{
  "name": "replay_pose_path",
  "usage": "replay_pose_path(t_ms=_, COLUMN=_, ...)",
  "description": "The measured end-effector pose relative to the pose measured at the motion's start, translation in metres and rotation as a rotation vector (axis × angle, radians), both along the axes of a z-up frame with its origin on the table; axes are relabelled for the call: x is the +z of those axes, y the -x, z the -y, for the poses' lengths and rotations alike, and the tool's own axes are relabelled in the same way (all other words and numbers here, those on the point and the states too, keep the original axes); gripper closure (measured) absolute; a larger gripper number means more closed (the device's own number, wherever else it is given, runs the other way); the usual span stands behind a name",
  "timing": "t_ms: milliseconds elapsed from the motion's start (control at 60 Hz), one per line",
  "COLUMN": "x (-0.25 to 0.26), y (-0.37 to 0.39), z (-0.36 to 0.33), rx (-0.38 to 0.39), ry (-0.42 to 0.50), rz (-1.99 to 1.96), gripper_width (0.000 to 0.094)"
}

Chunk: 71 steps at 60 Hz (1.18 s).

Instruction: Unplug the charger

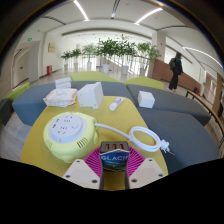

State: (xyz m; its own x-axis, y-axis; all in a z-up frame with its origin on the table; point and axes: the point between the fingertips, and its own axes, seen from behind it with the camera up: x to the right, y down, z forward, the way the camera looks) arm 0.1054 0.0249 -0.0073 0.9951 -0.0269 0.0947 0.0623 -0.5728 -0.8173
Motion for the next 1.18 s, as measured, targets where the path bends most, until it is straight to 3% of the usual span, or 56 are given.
replay_pose_path(t_ms=183, x=-0.006, y=-0.007, z=0.006, rx=0.015, ry=0.038, rz=0.025, gripper_width=0.0524)
replay_pose_path(t_ms=250, x=-0.003, y=-0.012, z=0.011, rx=-0.008, ry=0.075, rz=0.02, gripper_width=0.0262)
replay_pose_path(t_ms=267, x=-0.002, y=-0.012, z=0.011, rx=-0.008, ry=0.08, rz=0.017, gripper_width=0.0127)
replay_pose_path(t_ms=300, x=0.007, y=-0.013, z=0.019, rx=-0.004, ry=0.081, rz=0.008, gripper_width=0.0071)
replay_pose_path(t_ms=350, x=0.019, y=-0.007, z=0.022, rx=0.016, ry=0.069, rz=-0.018, gripper_width=0.0115)
replay_pose_path(t_ms=733, x=0.107, y=0.021, z=0.126, rx=0.096, ry=0.034, rz=-0.096, gripper_width=0.0085)
replay_pose_path(t_ms=1033, x=0.136, y=0.007, z=0.138, rx=0.109, ry=-0.076, rz=-0.099, gripper_width=0.0087)
replay_pose_path(t_ms=1183, x=0.135, y=0.011, z=0.139, rx=0.127, ry=-0.086, rz=-0.179, gripper_width=0.01)
